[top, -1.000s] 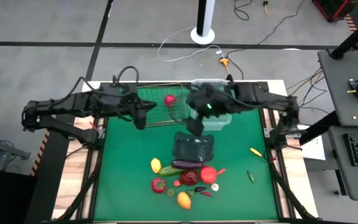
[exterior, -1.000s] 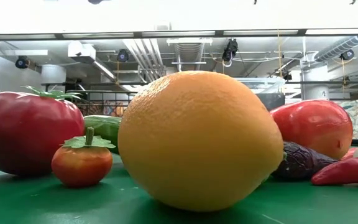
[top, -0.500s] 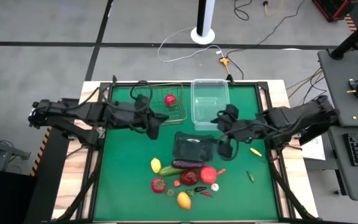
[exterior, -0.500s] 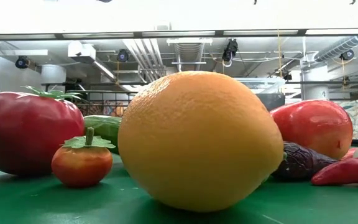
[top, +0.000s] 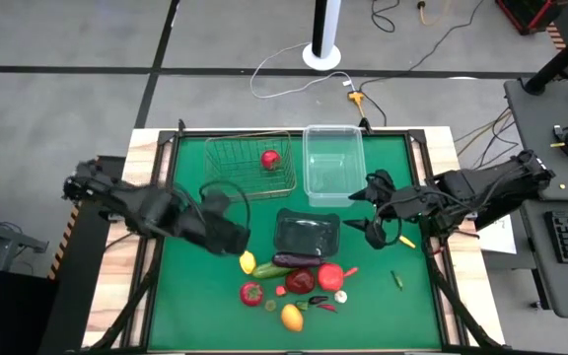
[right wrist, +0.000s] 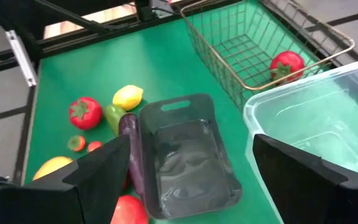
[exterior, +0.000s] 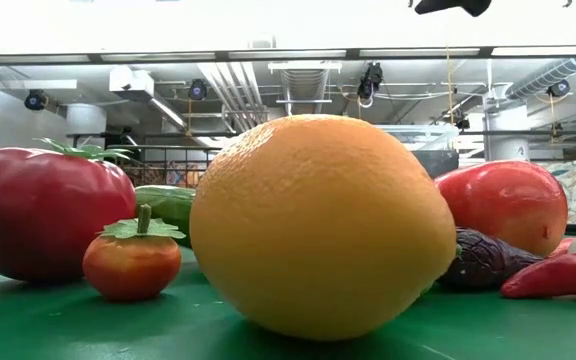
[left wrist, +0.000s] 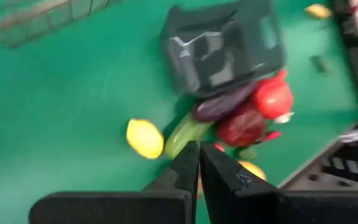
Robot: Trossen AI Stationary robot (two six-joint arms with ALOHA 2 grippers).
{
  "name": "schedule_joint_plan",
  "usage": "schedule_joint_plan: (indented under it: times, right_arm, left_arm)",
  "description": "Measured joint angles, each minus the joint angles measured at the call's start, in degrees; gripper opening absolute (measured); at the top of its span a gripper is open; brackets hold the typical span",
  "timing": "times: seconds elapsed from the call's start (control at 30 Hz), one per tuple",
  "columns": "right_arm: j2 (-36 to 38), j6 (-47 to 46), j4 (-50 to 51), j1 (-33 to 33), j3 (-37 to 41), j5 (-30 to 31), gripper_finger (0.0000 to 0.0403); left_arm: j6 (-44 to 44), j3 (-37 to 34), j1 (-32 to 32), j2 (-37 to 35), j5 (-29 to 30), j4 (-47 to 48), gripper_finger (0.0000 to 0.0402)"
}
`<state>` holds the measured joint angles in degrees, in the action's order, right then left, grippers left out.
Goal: Sort produce into baskets
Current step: Put the lemon into the wire basket
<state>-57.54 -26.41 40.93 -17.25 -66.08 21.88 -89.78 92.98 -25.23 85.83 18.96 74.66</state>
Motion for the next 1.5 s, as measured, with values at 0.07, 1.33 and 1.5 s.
schedule_joint_plan:
  times: [0.07, 1.33, 1.5]
  right_arm:
    - [-0.5, -0.1, -0.5, 0.0, -0.4, 0.7, 0.0331]
    - [-3.5, -6.2, -2.2, 0.0, -0.9, 0.2, 0.0341]
    - [-3.5, -6.2, -2.2, 0.0, -0.9, 0.0, 0.0343]
  left_arm:
    - [-1.4, 0.8, -1.2, 3.5, -0.4, 0.4, 0.0002]
    - [-10.4, -3.5, 2.1, 22.4, -8.4, 2.7, 0.0259]
    - [-10.8, -8.2, 2.1, 22.4, -8.9, -4.6, 0.0243]
